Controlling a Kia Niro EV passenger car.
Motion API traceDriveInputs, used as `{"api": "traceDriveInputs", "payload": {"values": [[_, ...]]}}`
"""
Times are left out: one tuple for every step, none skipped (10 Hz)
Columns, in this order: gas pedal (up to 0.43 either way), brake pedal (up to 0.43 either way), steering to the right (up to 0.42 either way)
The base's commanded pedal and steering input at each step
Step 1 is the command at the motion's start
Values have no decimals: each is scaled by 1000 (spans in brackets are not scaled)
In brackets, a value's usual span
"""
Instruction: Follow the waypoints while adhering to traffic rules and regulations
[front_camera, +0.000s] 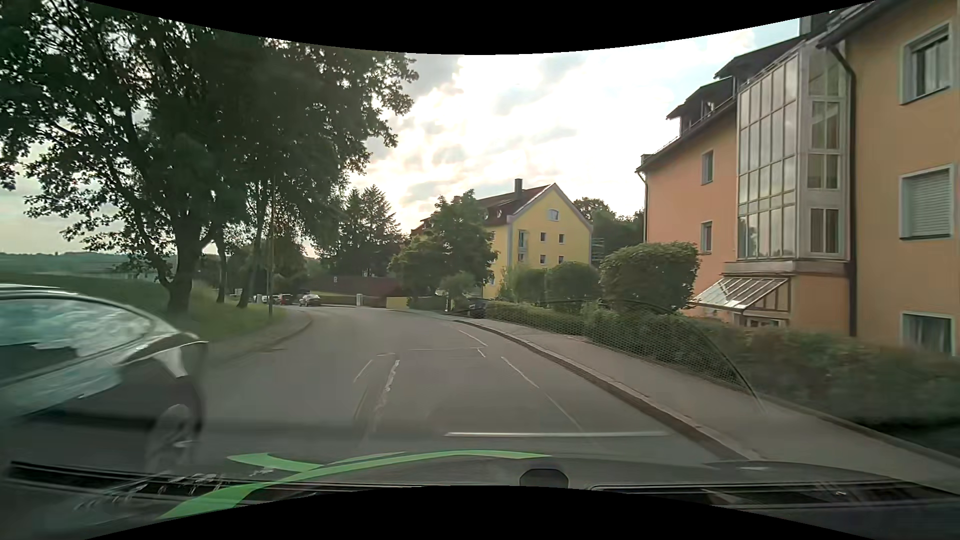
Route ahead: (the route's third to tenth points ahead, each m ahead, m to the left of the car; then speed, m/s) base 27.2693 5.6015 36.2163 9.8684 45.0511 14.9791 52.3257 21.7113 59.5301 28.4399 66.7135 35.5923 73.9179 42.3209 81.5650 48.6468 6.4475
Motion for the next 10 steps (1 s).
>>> {"api": "traceDriveInputs", "payload": {"values": [[130,0,-124],[130,0,-121],[130,0,-113],[130,0,-102],[130,0,-94],[130,0,-85],[130,0,-78],[130,0,-74],[130,0,-70],[130,0,-65]]}}
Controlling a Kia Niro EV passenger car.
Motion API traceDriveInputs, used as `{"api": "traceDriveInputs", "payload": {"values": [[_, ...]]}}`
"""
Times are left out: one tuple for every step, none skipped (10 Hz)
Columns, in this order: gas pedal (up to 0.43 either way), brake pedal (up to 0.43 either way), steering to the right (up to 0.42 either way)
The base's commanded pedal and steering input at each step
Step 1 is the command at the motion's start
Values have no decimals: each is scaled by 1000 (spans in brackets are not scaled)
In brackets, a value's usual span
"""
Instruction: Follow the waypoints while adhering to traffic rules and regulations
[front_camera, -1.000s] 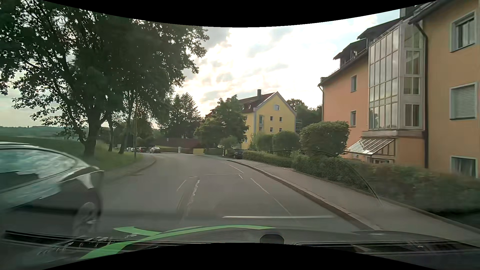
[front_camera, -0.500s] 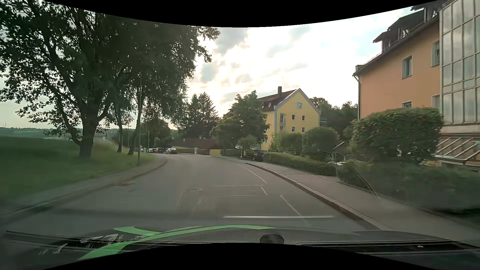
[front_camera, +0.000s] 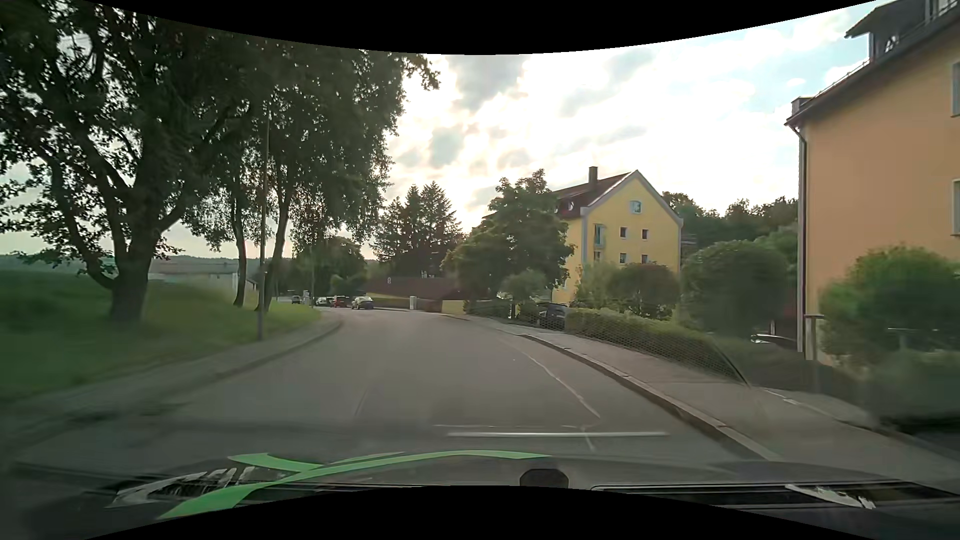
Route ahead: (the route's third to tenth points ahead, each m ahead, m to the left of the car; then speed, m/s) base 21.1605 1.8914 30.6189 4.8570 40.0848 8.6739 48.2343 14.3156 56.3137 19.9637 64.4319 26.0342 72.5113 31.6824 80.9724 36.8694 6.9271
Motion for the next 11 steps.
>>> {"api": "traceDriveInputs", "payload": {"values": [[130,0,-61],[130,0,-56],[130,0,-56],[130,0,-55],[130,0,-54],[118,0,-54],[110,0,-53],[110,0,-53],[110,0,-53],[110,0,-55],[110,0,-56]]}}
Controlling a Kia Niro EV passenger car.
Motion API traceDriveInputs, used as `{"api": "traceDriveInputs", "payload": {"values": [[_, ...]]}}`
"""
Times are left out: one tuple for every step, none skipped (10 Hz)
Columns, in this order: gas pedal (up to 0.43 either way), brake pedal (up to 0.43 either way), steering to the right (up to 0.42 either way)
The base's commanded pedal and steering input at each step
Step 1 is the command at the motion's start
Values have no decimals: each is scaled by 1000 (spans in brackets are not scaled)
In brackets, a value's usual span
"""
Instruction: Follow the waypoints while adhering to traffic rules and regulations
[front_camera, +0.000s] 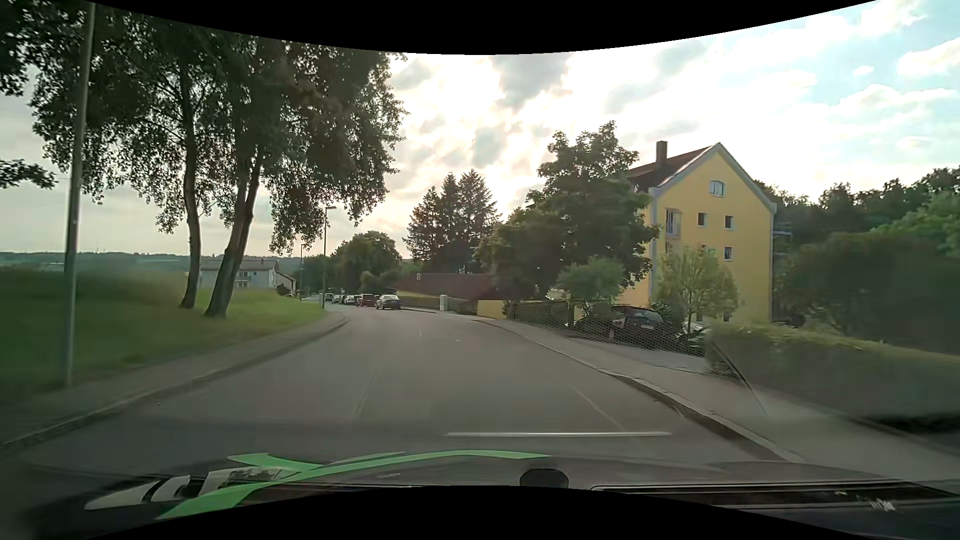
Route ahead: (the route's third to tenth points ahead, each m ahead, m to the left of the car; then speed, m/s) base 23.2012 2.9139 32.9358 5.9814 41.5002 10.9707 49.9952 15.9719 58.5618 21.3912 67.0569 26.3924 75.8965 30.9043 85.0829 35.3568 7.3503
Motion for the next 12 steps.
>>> {"api": "traceDriveInputs", "payload": {"values": [[110,0,-56],[110,0,-56],[110,0,-56],[110,0,-55],[110,0,-55],[98,0,-55],[98,0,-55],[67,0,-56],[0,0,-58],[0,0,-63],[0,0,-65],[0,0,-64]]}}
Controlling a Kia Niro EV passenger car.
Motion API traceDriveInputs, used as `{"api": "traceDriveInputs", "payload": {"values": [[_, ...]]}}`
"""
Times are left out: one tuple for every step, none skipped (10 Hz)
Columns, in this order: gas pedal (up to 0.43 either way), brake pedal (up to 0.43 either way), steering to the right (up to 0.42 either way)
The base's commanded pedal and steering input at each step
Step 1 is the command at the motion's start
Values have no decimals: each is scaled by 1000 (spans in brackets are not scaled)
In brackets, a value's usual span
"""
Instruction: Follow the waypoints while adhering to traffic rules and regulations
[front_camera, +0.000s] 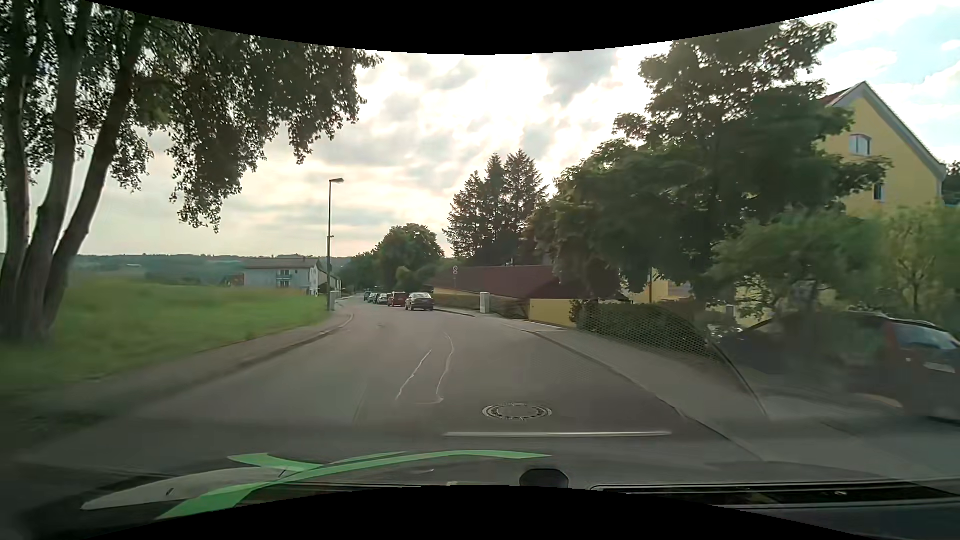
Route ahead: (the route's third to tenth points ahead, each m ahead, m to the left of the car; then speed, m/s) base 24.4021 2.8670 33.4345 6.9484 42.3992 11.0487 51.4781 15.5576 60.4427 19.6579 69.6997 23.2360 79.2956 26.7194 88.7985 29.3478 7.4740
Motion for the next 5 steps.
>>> {"api": "traceDriveInputs", "payload": {"values": [[0,0,-60],[0,0,-55],[0,0,-55],[0,0,-55],[8,0,-55]]}}
